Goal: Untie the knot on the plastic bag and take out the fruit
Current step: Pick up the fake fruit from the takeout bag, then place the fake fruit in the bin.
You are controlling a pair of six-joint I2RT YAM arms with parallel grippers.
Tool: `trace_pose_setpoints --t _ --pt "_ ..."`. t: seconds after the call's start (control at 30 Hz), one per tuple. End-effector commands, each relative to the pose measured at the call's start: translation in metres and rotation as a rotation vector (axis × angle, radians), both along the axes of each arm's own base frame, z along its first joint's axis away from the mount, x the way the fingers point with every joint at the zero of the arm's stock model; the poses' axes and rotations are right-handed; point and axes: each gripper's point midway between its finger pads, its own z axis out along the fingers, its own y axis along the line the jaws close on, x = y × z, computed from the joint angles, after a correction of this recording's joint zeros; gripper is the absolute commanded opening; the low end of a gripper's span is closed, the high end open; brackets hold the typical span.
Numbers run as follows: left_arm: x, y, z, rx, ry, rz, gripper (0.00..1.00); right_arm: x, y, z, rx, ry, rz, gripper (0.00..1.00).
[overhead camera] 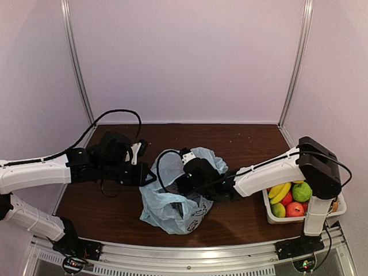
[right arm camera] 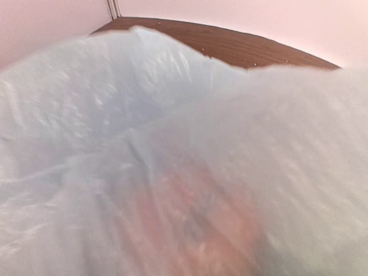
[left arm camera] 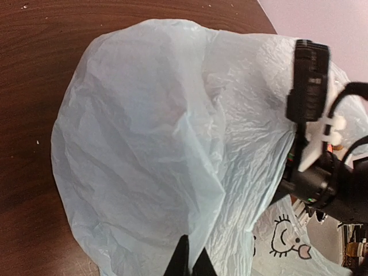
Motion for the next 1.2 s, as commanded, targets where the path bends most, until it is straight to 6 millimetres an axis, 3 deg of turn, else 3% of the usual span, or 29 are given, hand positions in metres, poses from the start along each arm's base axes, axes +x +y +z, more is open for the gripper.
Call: trace_pose_setpoints --t 0.0,0.33,0.53,0.73,0.9,1.03,1.17 --pt "0.015 -0.002 0.007 -0.026 -0.030 0.043 0.00 -0.022 -0.003 0.045 0.102 -0.036 0.096 0.44" --pt "0.039 0.014 0.011 -0.040 -0.062 0.102 0.00 -0.086 -0.031 0.084 0.274 0.036 0.305 0.45" --pt "0.061 0.037 -0.005 -0.063 -0.051 0.163 0.00 -0.100 -0.059 0.116 0.382 0.036 0.292 0.46" --pt "0.071 0.047 -0.008 -0.036 -0.066 0.188 0.00 -0.081 -0.119 0.137 0.322 -0.026 0.044 0.45" --pt "0.075 0.060 -0.011 -0.010 -0.070 0.223 0.00 -0.060 -0.182 0.141 0.221 -0.048 -0.177 0.46" --pt "0.073 0.064 -0.005 -0.005 -0.087 0.224 0.00 -0.043 -0.252 0.118 0.086 0.043 -0.416 0.45" --pt "0.069 0.067 -0.005 0.005 -0.087 0.220 0.00 -0.038 -0.302 0.102 0.047 0.091 -0.558 0.46"
